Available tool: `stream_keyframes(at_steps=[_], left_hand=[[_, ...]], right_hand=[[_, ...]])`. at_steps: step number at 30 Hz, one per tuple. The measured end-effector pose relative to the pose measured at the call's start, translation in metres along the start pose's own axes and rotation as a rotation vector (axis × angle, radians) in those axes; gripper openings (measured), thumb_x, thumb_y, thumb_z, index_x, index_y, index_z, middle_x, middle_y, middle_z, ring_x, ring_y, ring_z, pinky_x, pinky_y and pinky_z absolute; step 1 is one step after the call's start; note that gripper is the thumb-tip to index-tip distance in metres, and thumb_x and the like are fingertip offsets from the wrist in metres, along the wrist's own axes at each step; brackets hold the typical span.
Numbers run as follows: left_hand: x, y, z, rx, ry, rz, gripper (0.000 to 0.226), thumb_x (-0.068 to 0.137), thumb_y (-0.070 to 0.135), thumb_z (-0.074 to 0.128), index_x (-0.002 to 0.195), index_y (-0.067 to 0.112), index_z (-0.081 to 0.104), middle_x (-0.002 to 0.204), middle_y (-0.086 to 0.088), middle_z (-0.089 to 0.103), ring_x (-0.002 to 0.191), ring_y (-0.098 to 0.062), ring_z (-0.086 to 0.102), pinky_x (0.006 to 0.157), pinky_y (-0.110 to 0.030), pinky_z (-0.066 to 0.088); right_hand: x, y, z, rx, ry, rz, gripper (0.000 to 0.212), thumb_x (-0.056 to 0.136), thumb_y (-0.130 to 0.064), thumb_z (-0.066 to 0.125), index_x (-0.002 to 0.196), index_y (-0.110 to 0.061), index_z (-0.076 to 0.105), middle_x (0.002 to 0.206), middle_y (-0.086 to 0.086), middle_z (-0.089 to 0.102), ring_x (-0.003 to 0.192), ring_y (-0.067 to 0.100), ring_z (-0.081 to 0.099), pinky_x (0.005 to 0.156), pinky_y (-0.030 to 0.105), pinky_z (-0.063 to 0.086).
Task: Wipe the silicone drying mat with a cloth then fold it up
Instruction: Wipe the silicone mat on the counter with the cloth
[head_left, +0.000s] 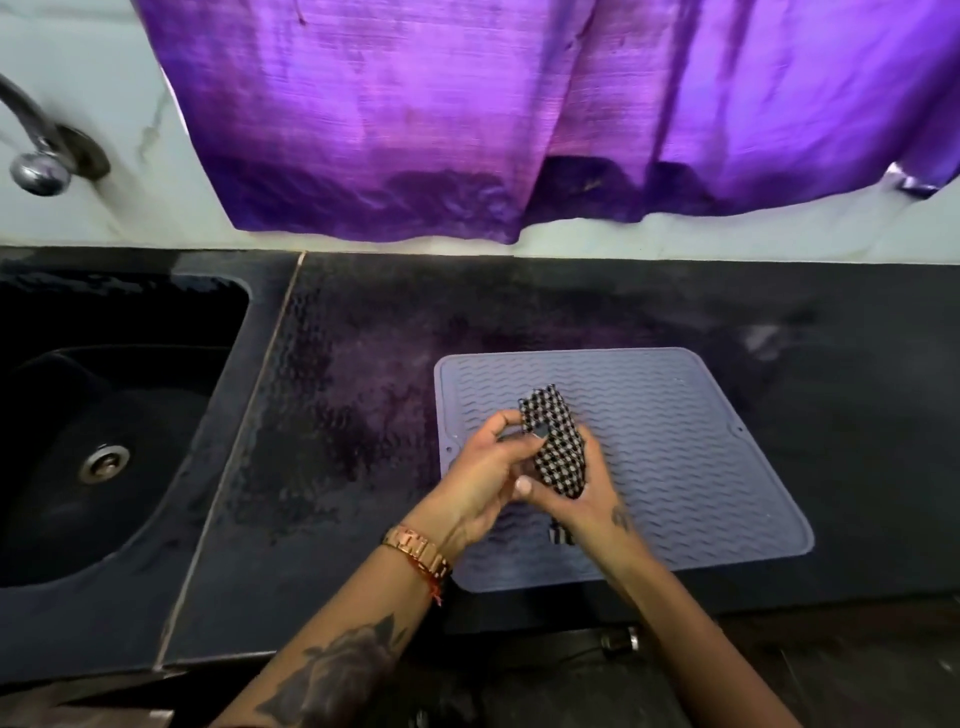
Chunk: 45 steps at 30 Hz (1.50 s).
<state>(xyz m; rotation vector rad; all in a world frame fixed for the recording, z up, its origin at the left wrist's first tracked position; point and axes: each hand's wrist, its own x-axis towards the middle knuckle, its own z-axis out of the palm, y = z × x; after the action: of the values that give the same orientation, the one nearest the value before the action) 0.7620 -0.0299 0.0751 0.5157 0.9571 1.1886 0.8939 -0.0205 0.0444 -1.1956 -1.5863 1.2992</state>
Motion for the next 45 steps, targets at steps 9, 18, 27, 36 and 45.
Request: stream_keyframes(at_steps=[9,18,27,36,45], left_hand=[[0.015,0.007,-0.03,0.722,0.181,0.379,0.019,0.09,0.011,0.059,0.089,0.027,0.068,0.092,0.002,0.07,0.081,-0.012,0.067,0.075,-0.03,0.055],[0.046,-0.003,-0.12,1.68,0.575,0.313,0.06,0.096,0.043,0.04,0.147,0.015,0.027,0.156,-0.004,0.023,0.146,-0.023,0.011,0.118,-0.043,-0.001],[0.048,-0.015,-0.126,1.847,0.657,0.338,0.081,0.083,0.06,0.015,0.144,0.011,0.035,0.154,-0.008,0.026,0.145,-0.028,0.013,0.117,-0.043,-0.004],[0.047,-0.015,-0.121,1.863,0.679,0.319,0.089,0.079,0.065,0.007,0.143,0.01,0.037,0.152,-0.01,0.03,0.144,-0.03,0.017,0.117,-0.044,-0.001],[0.051,-0.014,-0.123,1.813,0.7,0.305,0.092,0.076,0.069,0.009,0.143,0.012,0.037,0.153,-0.009,0.03,0.145,-0.028,0.015,0.117,-0.043,-0.002]], right_hand=[[-0.011,0.016,-0.028,0.222,0.251,0.216,0.034,0.074,-0.012,0.074,0.106,-0.015,0.064,0.097,0.007,0.072,0.087,0.018,0.069,0.072,0.031,0.055],[0.006,0.034,-0.092,0.293,0.268,0.312,0.026,0.075,-0.003,0.07,0.099,-0.012,0.064,0.083,0.003,0.072,0.068,0.01,0.068,0.052,0.022,0.052],[0.028,0.052,-0.129,0.264,0.263,0.262,0.044,0.079,0.001,0.068,0.111,-0.027,0.055,0.101,0.0,0.069,0.088,0.014,0.068,0.069,0.023,0.057],[0.075,0.049,-0.198,0.023,0.419,0.192,0.029,0.087,-0.01,0.061,0.099,-0.036,0.057,0.112,0.002,0.064,0.106,0.023,0.06,0.093,0.045,0.049],[0.103,0.069,-0.208,-0.988,0.353,0.278,0.069,0.08,-0.058,0.06,0.134,-0.018,0.044,0.124,0.016,0.04,0.115,0.036,0.041,0.096,0.044,0.038]])
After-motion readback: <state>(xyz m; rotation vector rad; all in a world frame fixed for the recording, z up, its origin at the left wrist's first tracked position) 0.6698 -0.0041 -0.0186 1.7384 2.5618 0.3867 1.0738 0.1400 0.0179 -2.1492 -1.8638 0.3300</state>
